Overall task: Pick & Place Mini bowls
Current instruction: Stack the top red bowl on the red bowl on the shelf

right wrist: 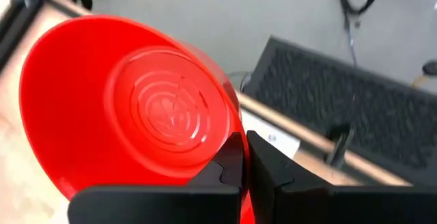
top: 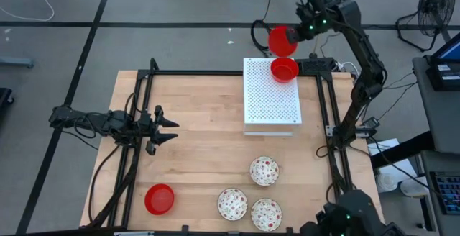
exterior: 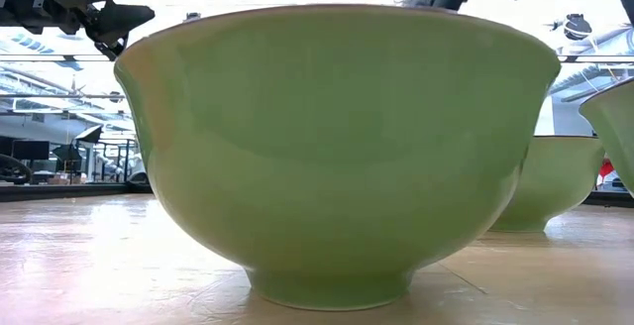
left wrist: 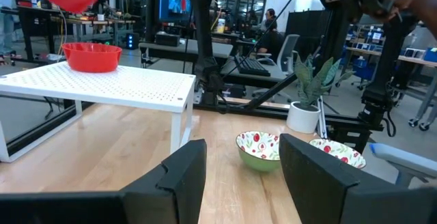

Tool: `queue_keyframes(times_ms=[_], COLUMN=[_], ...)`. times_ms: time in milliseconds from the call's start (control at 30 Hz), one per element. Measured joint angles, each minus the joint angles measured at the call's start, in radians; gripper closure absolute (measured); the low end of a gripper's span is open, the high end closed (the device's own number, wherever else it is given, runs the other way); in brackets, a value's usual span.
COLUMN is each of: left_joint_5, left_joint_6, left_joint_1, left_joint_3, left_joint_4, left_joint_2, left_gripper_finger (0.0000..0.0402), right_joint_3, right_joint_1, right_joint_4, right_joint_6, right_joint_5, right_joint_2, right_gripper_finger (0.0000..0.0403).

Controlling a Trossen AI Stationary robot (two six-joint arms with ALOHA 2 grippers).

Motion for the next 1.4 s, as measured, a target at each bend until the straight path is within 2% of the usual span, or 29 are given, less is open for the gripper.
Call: queue_keyframes(times_ms=[333,900,1267,1400], left_joint_5=[0.0,0.0,0.0,0.0], left_joint_6=[0.0,0.0,0.0,0.0], left_joint_1=[0.0,0.0,0.0,0.0], left_joint_3=[0.0,0.0,0.0,0.0], left_joint_4=[0.0,0.0,0.0,0.0], left_joint_2=[0.0,0.0,0.0,0.0], left_gripper_finger=[0.0215,0.0215,0.0215,0.0215], right_joint_3=[-0.016,-0.174,-0.193,-0.193], right_joint_1=[0.05,0.069,0.067,0.067], right_joint_4=[-0.14,-0.14,-0.123,-0.128], right_joint_6=[0.047,0.074,0.07,0.074], right_joint_5=[0.044,0.064,0.07,0.143], right_joint_2=[-0.001,0.0,0.0,0.0], right_gripper_finger=[0.0403,0.0403,0.0403,0.0403])
